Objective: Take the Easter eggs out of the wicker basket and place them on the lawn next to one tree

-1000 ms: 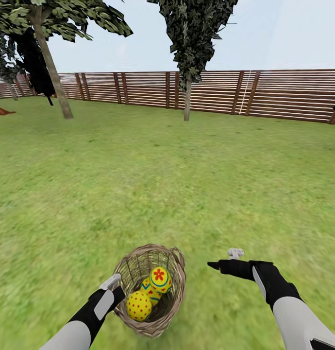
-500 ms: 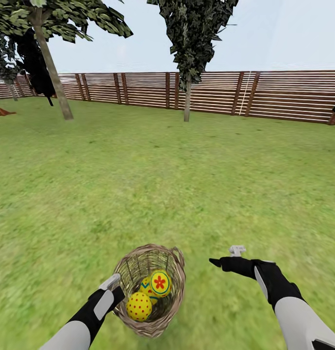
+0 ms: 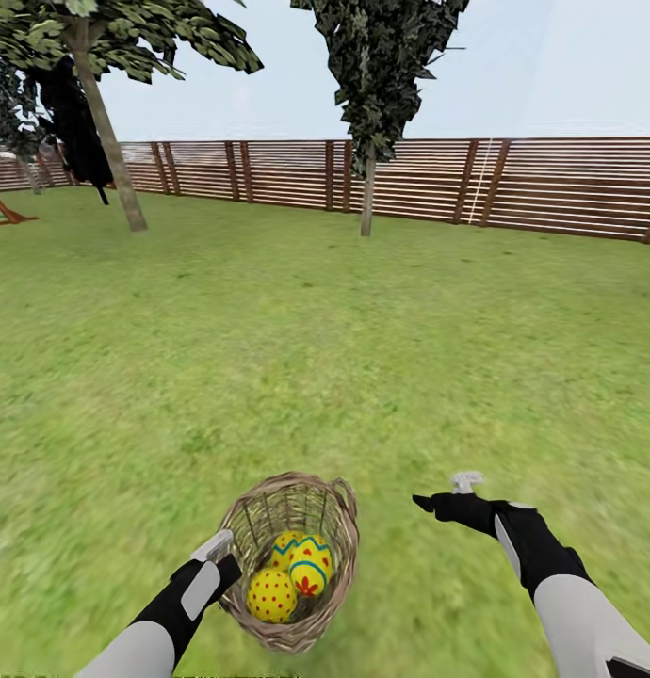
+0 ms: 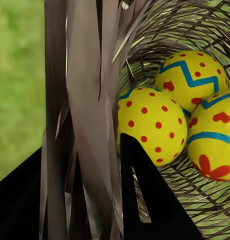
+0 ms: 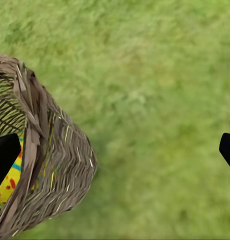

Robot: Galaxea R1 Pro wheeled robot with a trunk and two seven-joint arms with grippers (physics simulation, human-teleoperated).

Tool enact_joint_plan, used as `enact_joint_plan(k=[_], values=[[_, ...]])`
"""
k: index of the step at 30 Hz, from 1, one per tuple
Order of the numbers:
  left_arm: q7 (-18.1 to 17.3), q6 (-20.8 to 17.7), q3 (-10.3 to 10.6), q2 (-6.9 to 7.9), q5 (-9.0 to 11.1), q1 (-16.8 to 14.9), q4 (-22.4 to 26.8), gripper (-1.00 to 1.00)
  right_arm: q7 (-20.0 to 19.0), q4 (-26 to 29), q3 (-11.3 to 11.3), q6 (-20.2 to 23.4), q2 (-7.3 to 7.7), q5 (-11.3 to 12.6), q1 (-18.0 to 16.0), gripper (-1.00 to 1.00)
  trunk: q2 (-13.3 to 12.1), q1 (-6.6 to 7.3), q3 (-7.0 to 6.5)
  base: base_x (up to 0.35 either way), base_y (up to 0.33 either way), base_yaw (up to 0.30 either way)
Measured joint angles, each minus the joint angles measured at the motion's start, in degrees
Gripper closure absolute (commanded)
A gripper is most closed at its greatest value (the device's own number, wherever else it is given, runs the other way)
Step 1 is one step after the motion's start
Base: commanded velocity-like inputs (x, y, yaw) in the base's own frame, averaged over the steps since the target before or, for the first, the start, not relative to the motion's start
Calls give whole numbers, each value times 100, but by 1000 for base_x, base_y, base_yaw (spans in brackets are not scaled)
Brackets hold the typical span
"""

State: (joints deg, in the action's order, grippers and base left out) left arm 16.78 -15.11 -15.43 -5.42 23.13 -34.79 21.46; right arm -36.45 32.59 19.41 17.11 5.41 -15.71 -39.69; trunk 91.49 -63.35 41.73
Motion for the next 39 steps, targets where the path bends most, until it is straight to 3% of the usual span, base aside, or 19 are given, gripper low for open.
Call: enact_joint_plan(k=[29,34,36,39], values=[[0,0,-9,26,0,0,18,100,94,-122,-21,-70,-79,-28,44,-100,-1163,637,-312,0,0,169],[1,-2,-7,27,-7,1,20,100,742,-129,-35,-110,-95,-28,47,-100,-1364,747,-366,0,0,179],[0,0,-9,27,-3,0,19,100,1096,-270,-47,-402,-96,-63,51,-100,-1444,791,-387,0,0,179],[-7,-2,-8,34,-10,0,33,100,1964,-402,-52,-435,-80,-61,52,-100,-1564,857,-419,0,0,179]])
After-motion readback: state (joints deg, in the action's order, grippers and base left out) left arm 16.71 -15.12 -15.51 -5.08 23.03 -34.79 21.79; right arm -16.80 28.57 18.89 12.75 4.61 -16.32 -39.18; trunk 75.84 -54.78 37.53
